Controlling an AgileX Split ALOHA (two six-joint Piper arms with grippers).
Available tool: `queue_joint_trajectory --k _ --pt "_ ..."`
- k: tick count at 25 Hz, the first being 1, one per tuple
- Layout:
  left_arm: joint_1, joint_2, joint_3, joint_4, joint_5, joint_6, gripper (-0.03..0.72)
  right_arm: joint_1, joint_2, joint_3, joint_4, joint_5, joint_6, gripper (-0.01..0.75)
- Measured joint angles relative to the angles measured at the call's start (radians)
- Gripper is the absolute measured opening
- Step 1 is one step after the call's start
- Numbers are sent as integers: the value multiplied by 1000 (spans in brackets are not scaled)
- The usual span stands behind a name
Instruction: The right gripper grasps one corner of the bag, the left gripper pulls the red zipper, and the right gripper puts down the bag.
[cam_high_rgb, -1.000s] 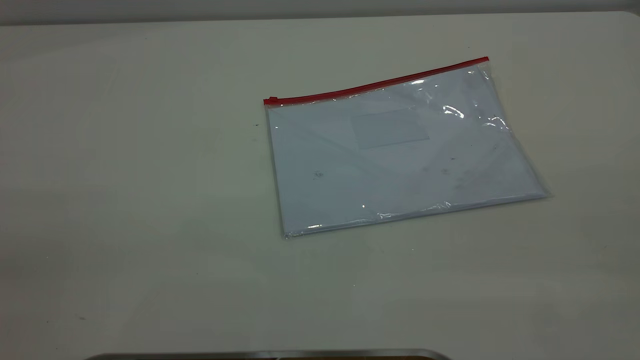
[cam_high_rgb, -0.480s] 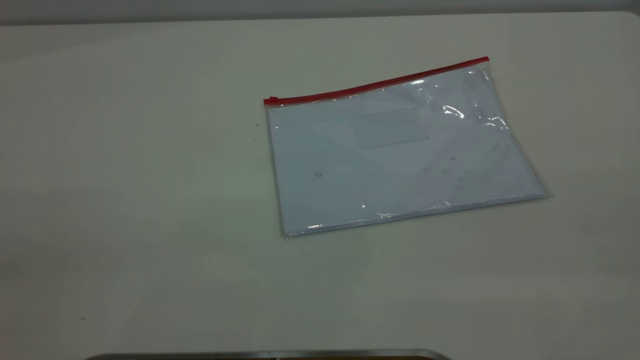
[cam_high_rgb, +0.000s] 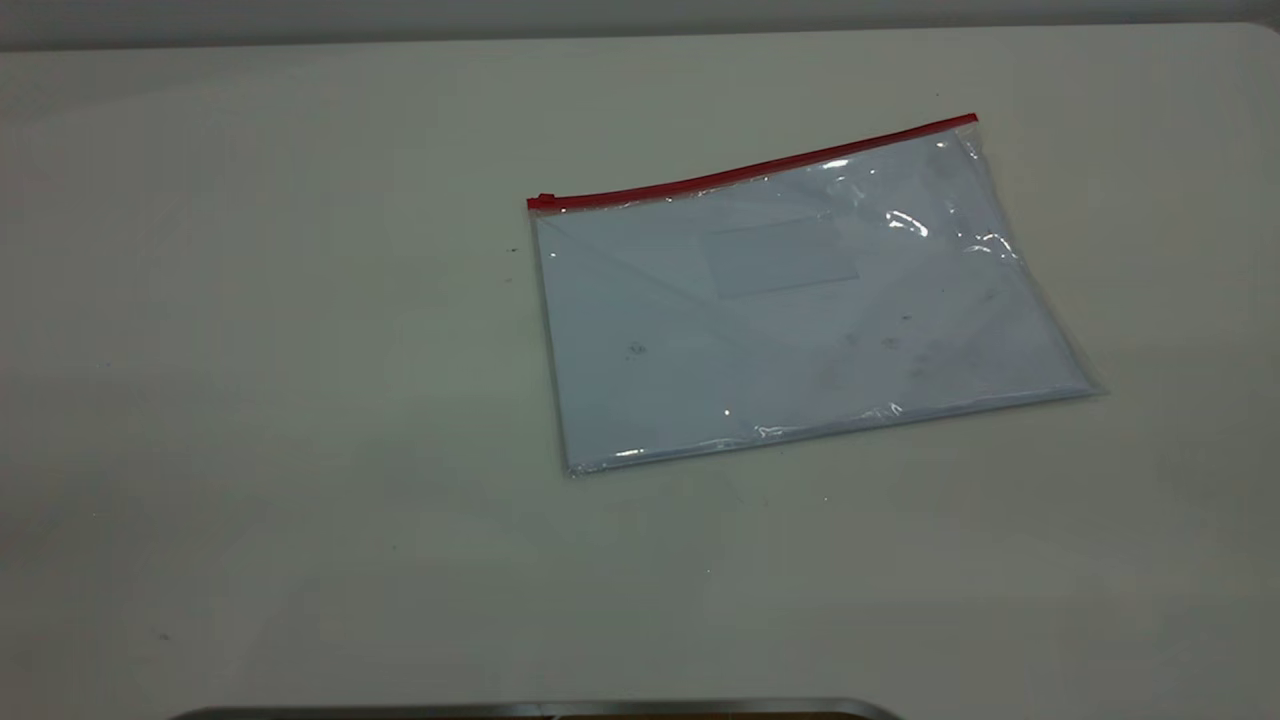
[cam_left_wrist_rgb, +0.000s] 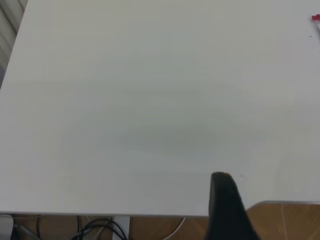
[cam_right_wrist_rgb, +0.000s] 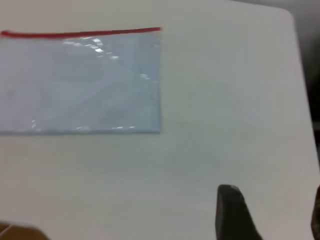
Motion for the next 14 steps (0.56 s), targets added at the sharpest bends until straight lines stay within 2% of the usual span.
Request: queue_joint_trajectory --k 14 --pt "0 0 0 0 0 0 515 0 0 1 -32 -2 52 412"
